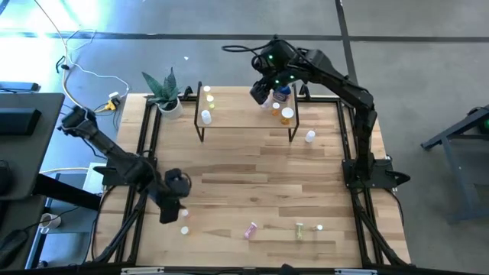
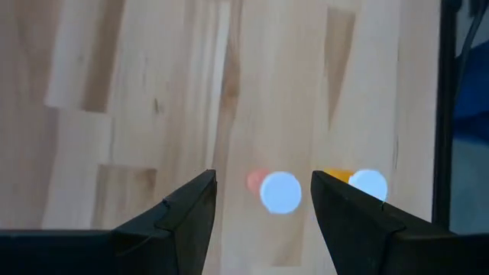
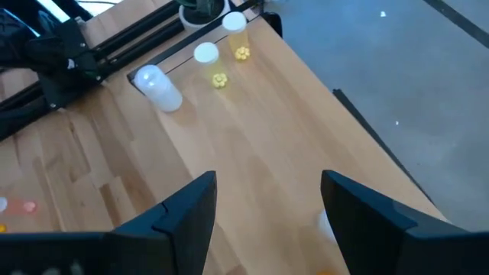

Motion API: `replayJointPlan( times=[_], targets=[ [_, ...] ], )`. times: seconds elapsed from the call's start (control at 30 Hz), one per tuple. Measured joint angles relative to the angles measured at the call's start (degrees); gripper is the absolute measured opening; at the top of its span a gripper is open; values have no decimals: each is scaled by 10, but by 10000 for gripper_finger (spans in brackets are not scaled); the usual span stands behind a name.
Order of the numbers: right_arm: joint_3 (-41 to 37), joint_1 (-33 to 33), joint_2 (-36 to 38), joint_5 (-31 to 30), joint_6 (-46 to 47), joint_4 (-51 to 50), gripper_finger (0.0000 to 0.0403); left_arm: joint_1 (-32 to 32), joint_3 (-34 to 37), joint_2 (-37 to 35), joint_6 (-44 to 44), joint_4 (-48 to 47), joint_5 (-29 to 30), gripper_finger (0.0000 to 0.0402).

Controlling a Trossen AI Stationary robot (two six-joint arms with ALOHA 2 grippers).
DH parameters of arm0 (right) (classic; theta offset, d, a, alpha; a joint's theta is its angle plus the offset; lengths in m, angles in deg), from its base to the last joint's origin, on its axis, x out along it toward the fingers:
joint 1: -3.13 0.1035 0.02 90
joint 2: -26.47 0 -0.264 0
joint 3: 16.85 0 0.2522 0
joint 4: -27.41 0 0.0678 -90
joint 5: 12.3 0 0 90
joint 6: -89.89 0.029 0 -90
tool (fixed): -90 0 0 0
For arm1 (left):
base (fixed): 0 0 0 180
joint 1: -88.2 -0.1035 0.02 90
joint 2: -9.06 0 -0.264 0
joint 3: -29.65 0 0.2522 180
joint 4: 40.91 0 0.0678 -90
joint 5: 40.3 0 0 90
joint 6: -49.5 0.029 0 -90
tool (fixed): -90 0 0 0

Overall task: Pick and place medicine bottles onto shelf by color
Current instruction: Put the small pink pill bottle on the shelf

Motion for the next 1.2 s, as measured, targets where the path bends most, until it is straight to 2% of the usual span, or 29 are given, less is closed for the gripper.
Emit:
replayJointPlan(
  times=[0.3, 0.9, 1.2],
  targets=[
    [0, 12, 0, 0, 3, -2, 226, 50, 0, 70, -42, 34, 14, 202],
    [0, 14, 0, 0, 12, -10, 226, 60, 0, 133, -66, 52, 24, 200],
    [0, 14, -1, -1, 11, -10, 226, 59, 0, 149, -65, 52, 23, 155]
  ],
)
